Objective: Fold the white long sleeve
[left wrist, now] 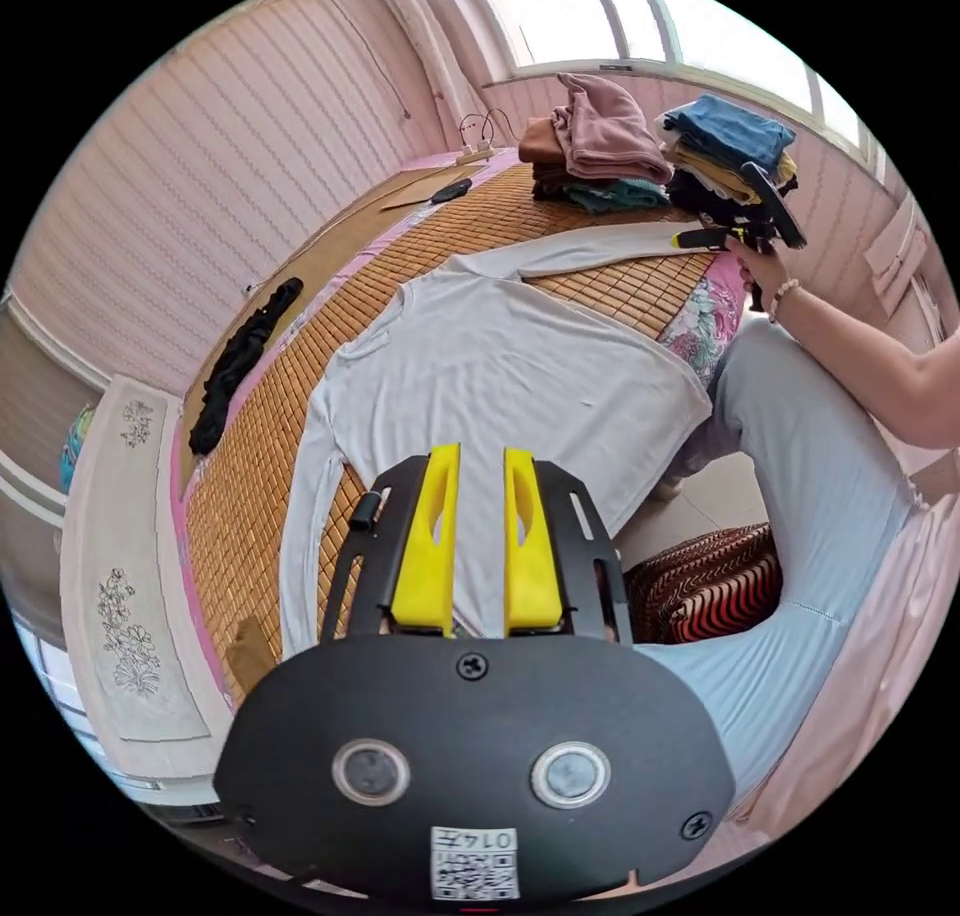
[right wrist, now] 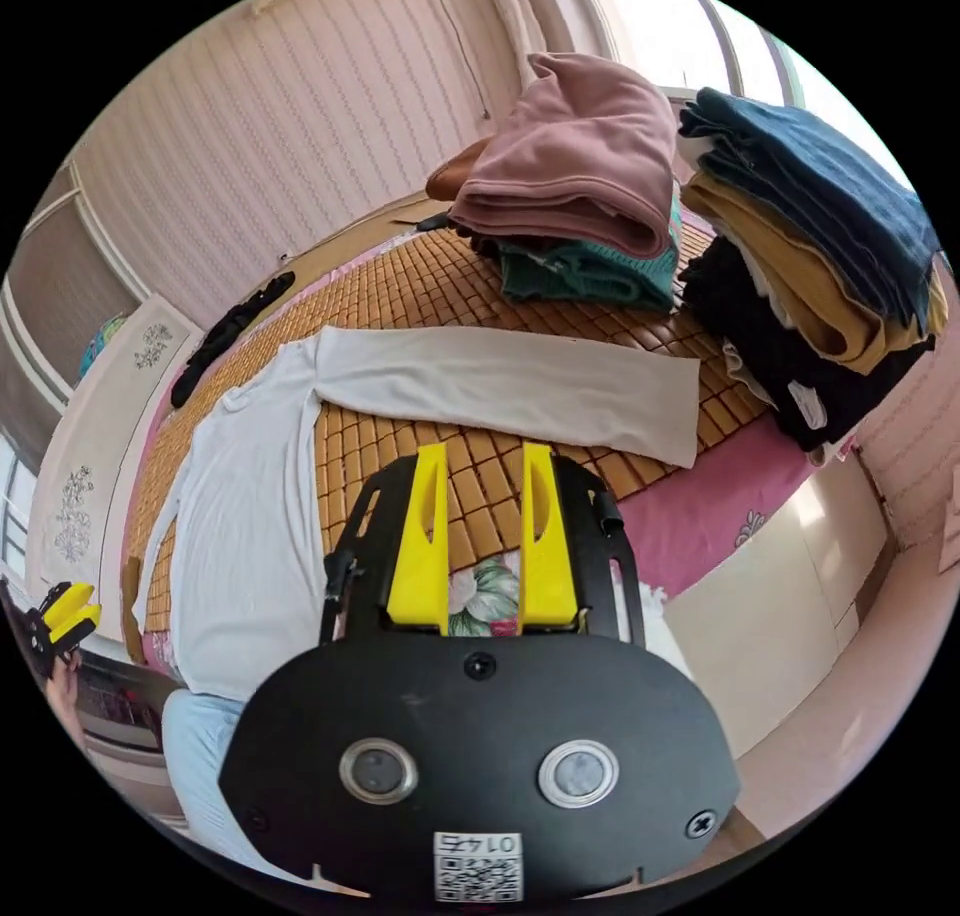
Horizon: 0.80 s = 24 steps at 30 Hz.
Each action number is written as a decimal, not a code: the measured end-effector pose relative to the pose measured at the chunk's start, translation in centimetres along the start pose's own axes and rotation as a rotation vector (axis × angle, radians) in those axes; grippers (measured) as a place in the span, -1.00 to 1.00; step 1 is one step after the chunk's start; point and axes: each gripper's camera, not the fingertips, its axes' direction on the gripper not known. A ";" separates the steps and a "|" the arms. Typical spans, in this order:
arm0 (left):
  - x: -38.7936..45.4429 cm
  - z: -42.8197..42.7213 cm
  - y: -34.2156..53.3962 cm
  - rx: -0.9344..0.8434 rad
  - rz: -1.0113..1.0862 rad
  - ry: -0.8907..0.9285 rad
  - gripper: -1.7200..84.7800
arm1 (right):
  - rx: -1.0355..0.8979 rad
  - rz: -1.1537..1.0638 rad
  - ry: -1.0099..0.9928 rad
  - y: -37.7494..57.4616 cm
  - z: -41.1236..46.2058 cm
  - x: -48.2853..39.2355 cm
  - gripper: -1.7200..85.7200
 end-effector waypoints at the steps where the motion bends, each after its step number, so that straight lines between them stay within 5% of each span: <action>1: 0.6 0.9 -1.9 0.008 0.030 0.008 -0.78 | 0.025 0.047 -0.032 -1.4 0.2 1.3 -0.70; 13: 9.1 16.8 -23.8 0.074 0.284 0.226 -0.74 | 0.070 0.109 0.038 -8.6 -1.6 6.4 -0.65; 24: 19.7 29.3 -36.9 0.049 0.391 0.325 -0.76 | 0.217 0.435 0.034 -8.5 -8.0 16.3 -0.64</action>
